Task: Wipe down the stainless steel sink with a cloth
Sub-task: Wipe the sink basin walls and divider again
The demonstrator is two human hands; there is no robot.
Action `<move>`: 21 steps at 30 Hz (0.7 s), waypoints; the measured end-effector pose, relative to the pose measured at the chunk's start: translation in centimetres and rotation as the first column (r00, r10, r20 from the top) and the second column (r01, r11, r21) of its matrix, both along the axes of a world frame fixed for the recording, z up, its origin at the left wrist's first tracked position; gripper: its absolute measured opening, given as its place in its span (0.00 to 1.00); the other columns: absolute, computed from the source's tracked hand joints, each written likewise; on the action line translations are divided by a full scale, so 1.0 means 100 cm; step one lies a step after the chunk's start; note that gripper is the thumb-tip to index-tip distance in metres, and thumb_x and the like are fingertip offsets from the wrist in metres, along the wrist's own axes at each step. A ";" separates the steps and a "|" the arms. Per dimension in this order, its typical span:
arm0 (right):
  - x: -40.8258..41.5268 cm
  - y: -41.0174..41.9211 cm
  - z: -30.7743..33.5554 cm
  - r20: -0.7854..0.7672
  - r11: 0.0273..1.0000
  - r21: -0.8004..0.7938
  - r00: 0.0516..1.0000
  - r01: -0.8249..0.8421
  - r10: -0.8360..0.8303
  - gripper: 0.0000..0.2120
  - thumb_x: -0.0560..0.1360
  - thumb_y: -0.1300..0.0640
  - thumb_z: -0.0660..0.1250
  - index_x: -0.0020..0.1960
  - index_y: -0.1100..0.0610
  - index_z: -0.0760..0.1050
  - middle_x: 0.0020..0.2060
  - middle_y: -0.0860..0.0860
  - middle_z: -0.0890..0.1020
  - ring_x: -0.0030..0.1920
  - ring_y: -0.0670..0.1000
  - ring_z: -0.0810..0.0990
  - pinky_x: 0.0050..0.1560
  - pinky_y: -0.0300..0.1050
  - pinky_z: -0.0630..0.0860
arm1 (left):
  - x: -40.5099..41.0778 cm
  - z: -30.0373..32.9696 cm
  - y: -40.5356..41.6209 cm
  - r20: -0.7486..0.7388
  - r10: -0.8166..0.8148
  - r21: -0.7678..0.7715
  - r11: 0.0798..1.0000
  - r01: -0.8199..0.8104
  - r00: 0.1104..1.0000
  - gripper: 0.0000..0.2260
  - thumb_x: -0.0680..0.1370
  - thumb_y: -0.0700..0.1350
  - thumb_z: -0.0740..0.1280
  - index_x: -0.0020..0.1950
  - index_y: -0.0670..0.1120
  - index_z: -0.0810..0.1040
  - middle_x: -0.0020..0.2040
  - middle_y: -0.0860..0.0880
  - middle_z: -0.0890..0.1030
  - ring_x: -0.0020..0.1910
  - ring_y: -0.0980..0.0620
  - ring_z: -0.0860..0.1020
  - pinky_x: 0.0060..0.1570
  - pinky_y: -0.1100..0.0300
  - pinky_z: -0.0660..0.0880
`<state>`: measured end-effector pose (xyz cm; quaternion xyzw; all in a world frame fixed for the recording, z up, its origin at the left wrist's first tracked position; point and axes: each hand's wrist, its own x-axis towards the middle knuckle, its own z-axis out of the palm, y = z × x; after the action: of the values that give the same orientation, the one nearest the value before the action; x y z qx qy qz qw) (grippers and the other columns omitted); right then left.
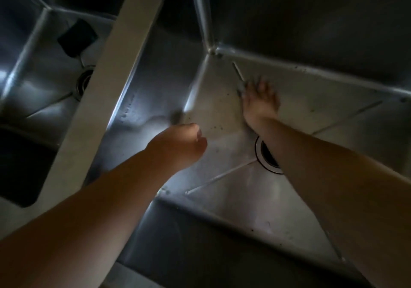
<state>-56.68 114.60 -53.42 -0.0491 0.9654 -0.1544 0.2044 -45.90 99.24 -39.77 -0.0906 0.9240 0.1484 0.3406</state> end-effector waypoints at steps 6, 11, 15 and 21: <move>0.094 -0.007 0.014 -0.147 0.731 0.033 0.720 -0.682 0.679 0.23 0.77 0.48 0.53 0.67 0.54 0.72 0.68 0.58 0.71 0.68 0.60 0.70 0.66 0.53 0.68 | 0.021 0.026 -0.011 -0.404 -0.630 -0.303 0.776 0.552 0.663 0.03 0.66 0.42 0.64 0.34 0.43 0.74 0.30 0.42 0.77 0.30 0.40 0.77 0.32 0.55 0.72; 0.094 0.032 0.013 -0.285 0.842 0.149 0.793 -0.519 0.539 0.18 0.79 0.55 0.56 0.57 0.64 0.79 0.56 0.62 0.81 0.56 0.63 0.80 0.54 0.56 0.77 | 0.020 0.056 -0.030 -0.235 -0.794 -0.433 0.602 0.671 0.561 0.06 0.63 0.42 0.71 0.31 0.44 0.74 0.28 0.44 0.76 0.28 0.43 0.77 0.32 0.56 0.73; 0.061 -0.013 0.013 -0.009 0.993 -0.041 0.994 -0.113 0.113 0.23 0.82 0.53 0.51 0.75 0.59 0.56 0.75 0.59 0.55 0.75 0.59 0.52 0.74 0.52 0.48 | 0.022 0.066 -0.046 -0.309 -0.793 -0.407 0.609 0.681 0.524 0.04 0.67 0.41 0.65 0.32 0.43 0.74 0.29 0.43 0.75 0.30 0.41 0.77 0.34 0.52 0.76; 0.116 -0.072 0.007 0.042 0.822 -0.155 0.828 -0.548 0.559 0.24 0.81 0.50 0.48 0.76 0.53 0.50 0.77 0.53 0.50 0.76 0.55 0.47 0.74 0.55 0.46 | 0.022 0.083 -0.072 -0.347 -0.850 -0.258 0.493 0.831 0.397 0.07 0.68 0.45 0.61 0.36 0.45 0.77 0.30 0.46 0.75 0.31 0.42 0.76 0.35 0.52 0.76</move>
<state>-45.10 107.38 -52.70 -0.3344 0.8869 -0.1560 0.2779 -43.73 92.01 -31.51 0.4142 0.8959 -0.0475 0.1534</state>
